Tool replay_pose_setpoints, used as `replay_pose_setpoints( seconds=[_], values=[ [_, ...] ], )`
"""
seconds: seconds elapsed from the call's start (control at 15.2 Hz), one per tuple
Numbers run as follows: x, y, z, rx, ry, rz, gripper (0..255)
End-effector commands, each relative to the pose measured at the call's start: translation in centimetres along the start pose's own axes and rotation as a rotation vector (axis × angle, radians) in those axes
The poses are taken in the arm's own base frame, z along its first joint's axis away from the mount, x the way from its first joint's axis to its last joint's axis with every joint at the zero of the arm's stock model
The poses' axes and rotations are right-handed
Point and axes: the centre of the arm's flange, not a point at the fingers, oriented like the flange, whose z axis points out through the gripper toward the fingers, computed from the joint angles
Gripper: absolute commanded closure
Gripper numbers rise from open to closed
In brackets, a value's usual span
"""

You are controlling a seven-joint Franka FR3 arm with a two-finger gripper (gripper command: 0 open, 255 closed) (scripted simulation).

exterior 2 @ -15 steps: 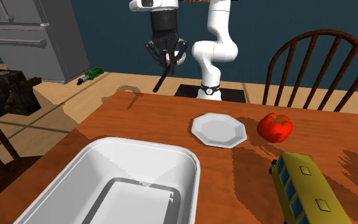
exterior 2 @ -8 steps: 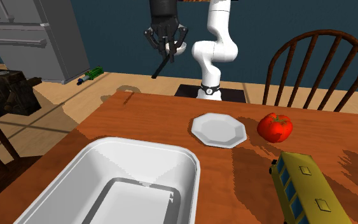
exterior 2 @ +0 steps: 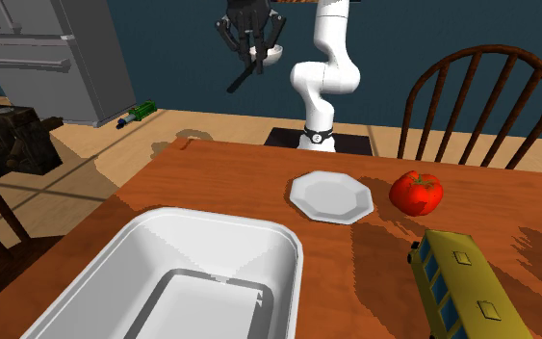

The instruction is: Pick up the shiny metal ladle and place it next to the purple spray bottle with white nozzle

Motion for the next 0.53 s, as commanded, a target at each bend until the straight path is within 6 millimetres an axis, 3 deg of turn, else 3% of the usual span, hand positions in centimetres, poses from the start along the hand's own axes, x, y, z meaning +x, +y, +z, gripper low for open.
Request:
replay_pose_setpoints(
  seconds=[0.0, 0.2, 0.46],
  values=[
    [0.1, -0.1, -1.1, 0.0, 0.0, 0.0, 255],
    [0.3, -0.2, -2.5, 0.0, 0.0, 0.0, 255],
    [1.6, -5.3, -1.9, 0.0, 0.0, 0.0, 255]
  ],
)
